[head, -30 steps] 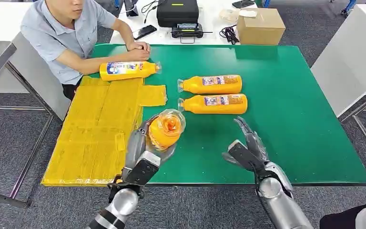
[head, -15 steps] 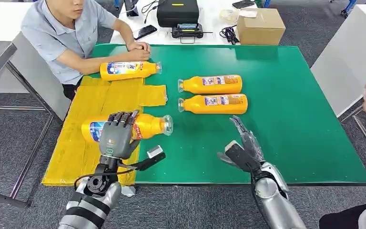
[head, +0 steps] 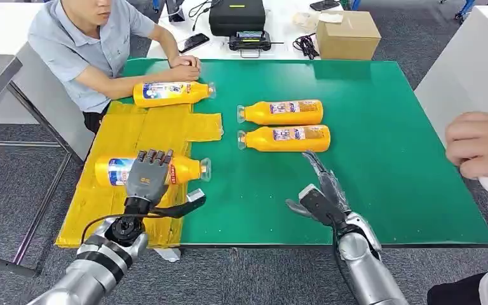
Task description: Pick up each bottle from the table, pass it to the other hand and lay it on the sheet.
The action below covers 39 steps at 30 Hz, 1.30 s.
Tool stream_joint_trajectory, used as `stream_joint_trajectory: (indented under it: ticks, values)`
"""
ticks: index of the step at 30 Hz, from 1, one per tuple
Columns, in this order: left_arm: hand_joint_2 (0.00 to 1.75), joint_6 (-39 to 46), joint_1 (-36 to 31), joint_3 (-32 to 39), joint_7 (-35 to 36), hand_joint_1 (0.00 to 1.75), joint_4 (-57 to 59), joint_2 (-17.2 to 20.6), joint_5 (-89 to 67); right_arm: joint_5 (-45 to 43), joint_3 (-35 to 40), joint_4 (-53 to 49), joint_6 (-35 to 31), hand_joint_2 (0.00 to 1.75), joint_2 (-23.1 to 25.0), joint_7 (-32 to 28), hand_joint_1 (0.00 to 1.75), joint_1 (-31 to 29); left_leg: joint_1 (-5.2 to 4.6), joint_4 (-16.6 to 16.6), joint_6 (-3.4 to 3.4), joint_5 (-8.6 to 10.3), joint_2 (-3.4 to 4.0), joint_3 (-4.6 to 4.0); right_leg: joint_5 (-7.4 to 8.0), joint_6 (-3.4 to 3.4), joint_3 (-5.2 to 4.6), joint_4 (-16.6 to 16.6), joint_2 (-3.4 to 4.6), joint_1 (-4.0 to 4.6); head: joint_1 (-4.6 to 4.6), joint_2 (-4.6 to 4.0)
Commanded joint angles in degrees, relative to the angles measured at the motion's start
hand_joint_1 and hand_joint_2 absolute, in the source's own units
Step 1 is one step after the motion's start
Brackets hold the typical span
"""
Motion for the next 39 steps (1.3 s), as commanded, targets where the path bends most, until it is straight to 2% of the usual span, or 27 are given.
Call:
stream_joint_trajectory:
  ticks: [1,2,4,5,6,12,13,14,19,22,28,34,35,39]
  values:
    - [1.75,-10.47,-9.02,4.86,-8.86,1.48,18.39,-1.36,4.71,-0.93,1.49,3.22,1.18,1.75,0.24,-0.19,0.00,-3.13,0.12,0.05,-0.14,-0.07,0.13,0.14,-0.02,-0.16,0.15,-0.01,0.08,0.13,0.02,0.00]
    - [1.75,-10.76,-8.84,5.74,-9.60,1.50,18.90,-1.57,5.68,-1.15,1.41,3.29,1.56,1.75,0.28,-0.21,0.00,-3.13,0.16,0.10,-0.17,-0.13,0.14,0.21,-0.06,-0.20,0.22,0.02,0.09,0.17,0.00,0.00]
    - [1.75,-10.33,-8.57,5.52,-9.33,1.38,19.36,-1.47,5.37,-1.16,1.39,3.42,1.65,1.75,0.38,-0.21,0.00,-3.13,0.08,0.01,-0.10,-0.06,0.14,0.13,-0.01,-0.12,0.11,-0.02,0.10,0.08,0.02,0.00]
    - [1.75,-10.33,-8.51,6.31,-9.41,0.87,19.69,-1.62,6.05,-1.18,1.47,3.60,1.89,1.75,0.41,-0.23,0.00,-3.20,0.13,0.06,-0.15,-0.14,0.21,0.22,-0.06,-0.18,0.20,0.01,0.16,0.14,0.00,0.00]
    - [1.75,-10.41,-8.31,6.54,-9.41,0.45,19.88,-1.71,6.28,-1.18,1.48,3.65,1.89,1.75,0.47,-0.23,0.00,-3.17,0.10,0.03,-0.10,-0.08,0.16,0.14,-0.03,-0.12,0.13,-0.01,0.10,0.10,0.00,0.00]
    - [1.75,-13.65,-9.09,7.14,-10.33,0.42,20.88,-2.02,7.06,-1.21,1.60,3.87,2.28,1.75,0.65,-0.29,0.00,-3.32,0.07,0.00,-0.11,-0.05,0.09,0.18,0.00,-0.12,0.17,-0.02,0.07,0.07,0.02,0.00]
    - [1.75,-14.14,-9.17,7.40,-10.28,0.17,20.96,-2.06,7.32,-1.24,1.60,3.97,2.36,1.75,0.71,-0.30,0.00,-3.39,0.05,-0.01,-0.09,-0.03,0.06,0.14,0.01,-0.10,0.14,-0.03,0.04,0.06,0.02,0.00]
    - [1.75,-14.82,-9.21,7.79,-10.49,0.10,21.26,-1.99,7.75,-1.22,1.74,4.19,2.51,1.75,0.83,-0.33,0.00,-3.56,0.10,0.04,-0.15,-0.10,0.16,0.23,-0.02,-0.17,0.22,0.00,0.12,0.11,0.02,0.00]
    - [1.75,-17.87,-9.75,10.68,-10.79,0.00,23.58,-1.92,10.64,-1.70,1.96,5.75,3.34,1.75,1.40,-0.59,0.00,-4.90,0.07,-0.01,-0.12,-0.07,0.18,0.34,0.01,-0.13,0.30,-0.03,0.15,0.08,0.02,0.00]
    - [1.75,-19.50,-9.67,11.56,-11.09,0.00,24.71,-2.02,11.52,-1.83,1.92,6.22,3.43,1.75,1.46,-0.66,0.00,-5.22,0.10,-0.02,-0.15,-0.12,0.31,0.49,0.00,-0.18,0.43,-0.04,0.27,0.11,0.02,0.00]
    - [1.75,-29.22,-10.36,12.57,-11.46,0.00,26.55,-2.65,13.03,-1.90,1.48,8.23,3.79,1.75,1.60,-0.91,0.00,-6.25,0.04,-0.06,-0.09,-0.06,0.17,0.54,0.01,-0.10,0.50,-0.06,0.14,0.04,0.02,0.00]
    - [1.75,-31.61,-9.90,12.51,-11.51,0.00,26.54,-2.71,13.09,-1.58,1.64,9.32,3.88,1.75,1.75,-1.09,0.00,-6.94,-0.01,-0.10,-0.08,-0.04,0.16,0.70,0.01,-0.09,0.64,-0.06,0.14,-0.01,0.04,0.00]
    - [1.75,-30.71,-9.58,12.61,-11.08,0.00,26.25,-2.72,13.05,-1.52,1.66,9.40,3.87,1.75,1.75,-1.15,0.00,-6.93,0.07,-0.13,-0.16,-0.08,0.33,0.80,0.04,-0.17,0.70,-0.12,0.30,0.08,0.00,0.00]
    - [1.75,-23.83,-8.67,12.09,-10.75,0.00,24.28,-3.27,12.36,-1.31,1.16,8.40,3.21,1.75,1.38,-1.40,0.00,-5.88,0.01,-0.13,-0.10,-0.05,0.18,0.84,0.02,-0.10,0.79,-0.11,0.16,0.02,0.02,0.00]
